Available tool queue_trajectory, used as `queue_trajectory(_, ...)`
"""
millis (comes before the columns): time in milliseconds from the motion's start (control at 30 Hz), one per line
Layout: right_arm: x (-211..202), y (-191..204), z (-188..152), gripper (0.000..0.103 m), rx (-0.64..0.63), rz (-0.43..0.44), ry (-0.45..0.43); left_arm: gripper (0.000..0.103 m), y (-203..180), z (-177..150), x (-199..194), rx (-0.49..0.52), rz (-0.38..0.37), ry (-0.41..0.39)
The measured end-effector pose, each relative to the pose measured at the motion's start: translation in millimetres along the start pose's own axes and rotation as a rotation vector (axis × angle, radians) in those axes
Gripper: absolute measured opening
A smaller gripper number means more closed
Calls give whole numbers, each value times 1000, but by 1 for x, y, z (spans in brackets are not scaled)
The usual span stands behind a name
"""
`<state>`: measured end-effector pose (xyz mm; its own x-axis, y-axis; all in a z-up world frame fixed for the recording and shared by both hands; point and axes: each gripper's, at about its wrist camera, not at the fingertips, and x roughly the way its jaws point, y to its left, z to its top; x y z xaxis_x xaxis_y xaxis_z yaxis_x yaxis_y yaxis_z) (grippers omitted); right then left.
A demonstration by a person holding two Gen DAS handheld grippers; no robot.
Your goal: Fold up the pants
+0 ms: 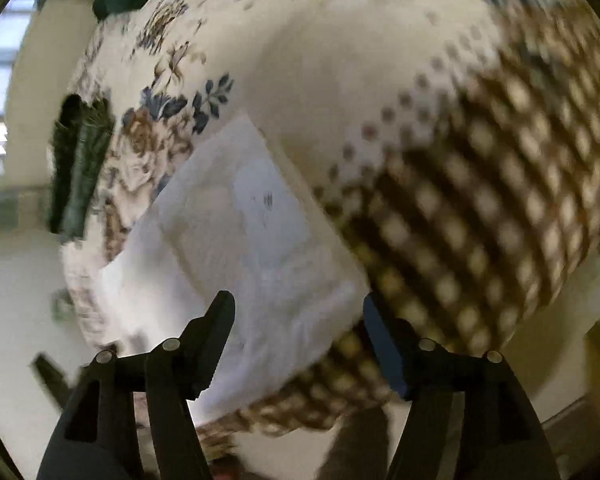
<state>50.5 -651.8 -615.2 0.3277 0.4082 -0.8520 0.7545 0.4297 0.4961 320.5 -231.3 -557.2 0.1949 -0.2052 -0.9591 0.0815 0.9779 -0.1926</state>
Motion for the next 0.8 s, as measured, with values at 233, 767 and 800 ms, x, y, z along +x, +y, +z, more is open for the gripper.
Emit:
queue_trajectory(233,81,-19,-12,68,50,-94,134,102,8,-14,36,31,105,66)
queue_trajectory(767,109,14,-19,78,73,175,176,59,-9,104,85,-68,-205,187)
queue_trajectory(800,110,13,-19,78,80,178,164,44,-10,109,89,-73,-210,192)
